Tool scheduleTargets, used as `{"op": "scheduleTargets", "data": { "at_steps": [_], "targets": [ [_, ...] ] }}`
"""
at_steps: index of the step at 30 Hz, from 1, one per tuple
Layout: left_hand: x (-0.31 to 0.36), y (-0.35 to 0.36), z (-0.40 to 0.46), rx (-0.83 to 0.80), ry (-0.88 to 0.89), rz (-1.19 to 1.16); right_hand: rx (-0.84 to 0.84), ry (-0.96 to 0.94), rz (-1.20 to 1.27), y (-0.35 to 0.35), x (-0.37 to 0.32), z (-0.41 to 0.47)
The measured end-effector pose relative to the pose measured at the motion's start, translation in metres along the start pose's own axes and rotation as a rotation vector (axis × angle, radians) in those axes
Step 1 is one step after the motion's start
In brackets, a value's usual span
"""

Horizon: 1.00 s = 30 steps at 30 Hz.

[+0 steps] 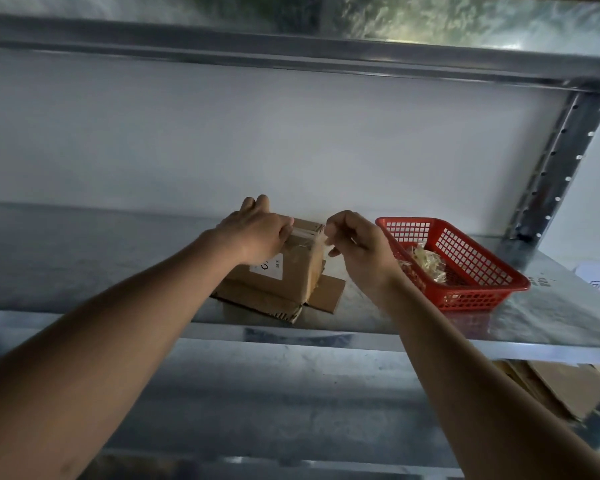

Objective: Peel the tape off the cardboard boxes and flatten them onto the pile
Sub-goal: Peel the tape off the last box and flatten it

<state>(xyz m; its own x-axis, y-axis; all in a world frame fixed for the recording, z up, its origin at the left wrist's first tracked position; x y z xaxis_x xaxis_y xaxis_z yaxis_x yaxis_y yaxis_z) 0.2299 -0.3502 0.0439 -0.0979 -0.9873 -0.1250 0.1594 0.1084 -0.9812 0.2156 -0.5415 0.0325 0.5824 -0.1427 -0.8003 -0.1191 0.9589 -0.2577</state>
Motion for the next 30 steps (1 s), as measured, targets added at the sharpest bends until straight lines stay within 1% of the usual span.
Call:
{"op": "scheduleTargets", "data": {
  "at_steps": [2,4,6,9,14,18,20,23,26,28,30],
  "targets": [
    [0.000,0.005,0.002,-0.006,0.005,-0.041,-0.030,0.050,0.073,-0.005,-0.002,0.004],
    [0.000,0.009,0.003,0.010,0.012,-0.068,-0.046,0.149,0.189,-0.006,-0.001,0.006],
    [-0.001,0.010,0.003,0.040,0.026,-0.076,0.003,0.213,0.247,-0.007,0.002,0.006],
    [-0.003,0.011,0.002,0.062,0.027,-0.105,0.091,0.233,0.302,-0.008,0.006,0.003],
    [-0.001,0.010,-0.002,0.066,0.001,-0.130,0.187,0.222,0.242,-0.002,0.013,0.001],
    [0.003,0.009,-0.004,0.067,-0.031,-0.080,0.197,0.231,0.223,0.001,0.014,0.002],
    [0.006,0.006,-0.005,0.081,-0.038,-0.035,0.181,0.208,0.127,0.000,0.013,0.004],
    [0.009,0.004,-0.006,0.110,-0.060,0.012,0.107,0.120,-0.090,0.002,0.008,0.005],
    [0.011,0.004,-0.005,0.107,-0.066,0.025,0.054,0.082,-0.178,0.007,0.004,0.002],
    [0.013,0.004,-0.005,0.109,-0.061,0.023,0.044,0.043,-0.258,0.007,0.006,0.003],
    [0.012,0.003,-0.005,0.115,-0.062,0.041,0.075,-0.025,-0.342,0.004,0.002,0.003]
  ]
}}
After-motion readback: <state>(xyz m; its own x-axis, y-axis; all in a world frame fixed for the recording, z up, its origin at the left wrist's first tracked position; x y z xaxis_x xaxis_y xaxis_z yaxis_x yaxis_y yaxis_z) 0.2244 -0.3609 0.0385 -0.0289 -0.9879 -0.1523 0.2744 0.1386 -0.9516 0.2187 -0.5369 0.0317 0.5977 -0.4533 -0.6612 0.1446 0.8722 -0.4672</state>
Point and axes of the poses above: each hand's wrist, its own z-axis towards the middle knuckle, its own y-axis out of the palm, x = y × z, the point moved 5 cm from there along z, towards the middle knuckle, and after that the axes turned 9 degrees about z, right-handed, at the moved point
